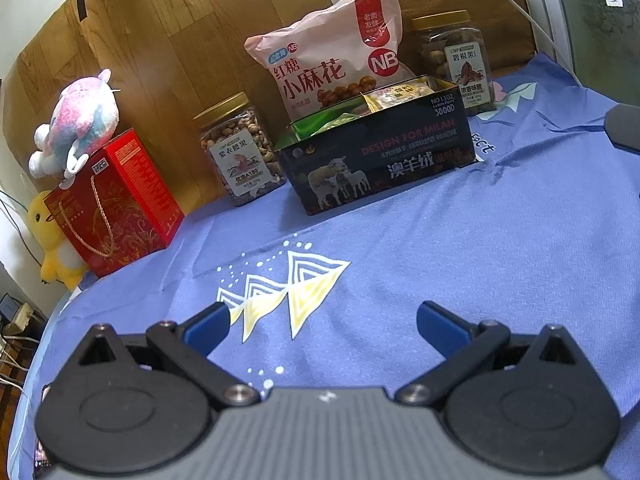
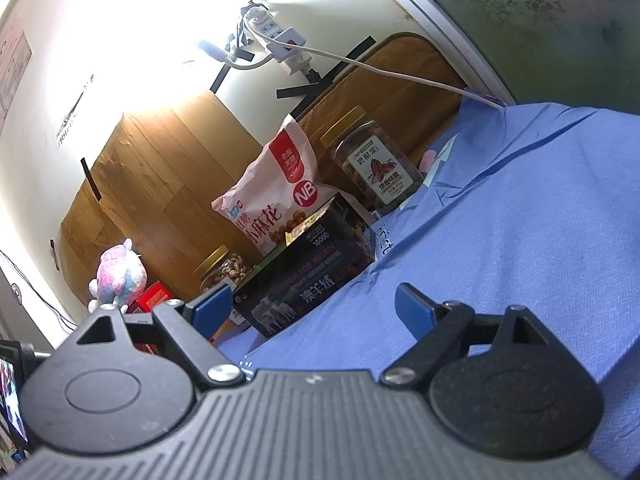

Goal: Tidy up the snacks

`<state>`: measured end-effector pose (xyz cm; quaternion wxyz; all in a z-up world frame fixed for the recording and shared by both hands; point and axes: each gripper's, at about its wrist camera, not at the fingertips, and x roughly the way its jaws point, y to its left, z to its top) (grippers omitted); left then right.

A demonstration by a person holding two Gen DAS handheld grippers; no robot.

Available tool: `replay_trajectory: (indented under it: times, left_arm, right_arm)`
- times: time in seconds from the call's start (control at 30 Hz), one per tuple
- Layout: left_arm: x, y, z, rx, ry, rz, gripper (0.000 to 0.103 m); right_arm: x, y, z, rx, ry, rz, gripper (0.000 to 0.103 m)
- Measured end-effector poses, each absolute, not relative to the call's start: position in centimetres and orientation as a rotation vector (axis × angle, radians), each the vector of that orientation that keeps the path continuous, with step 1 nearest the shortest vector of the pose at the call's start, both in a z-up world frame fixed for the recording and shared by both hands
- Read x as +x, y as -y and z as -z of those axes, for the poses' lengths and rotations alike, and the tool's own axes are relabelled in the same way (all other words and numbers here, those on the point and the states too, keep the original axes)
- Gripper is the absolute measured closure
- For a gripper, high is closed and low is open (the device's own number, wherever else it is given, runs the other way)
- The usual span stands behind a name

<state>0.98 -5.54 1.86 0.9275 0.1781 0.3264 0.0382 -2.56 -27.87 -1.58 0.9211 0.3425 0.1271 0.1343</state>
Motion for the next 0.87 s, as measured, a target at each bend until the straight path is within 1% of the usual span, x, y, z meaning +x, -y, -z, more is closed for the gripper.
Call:
replay_trajectory:
  times: [0.67, 0.87]
  left_arm:
    - [1.26, 5.04, -1.64, 0.336, -0.69, -0.052, 0.0]
    - [0.9, 4.89, -1.89, 0.318, -0.67, -0.002, 0.0]
  right_arm:
    - [-2.45, 27.85, 1.65, 0.699, -0.265, -0.276, 0.012]
    - [-2.19, 27.53, 1.67, 0.685, -0.272, -0.276, 0.012]
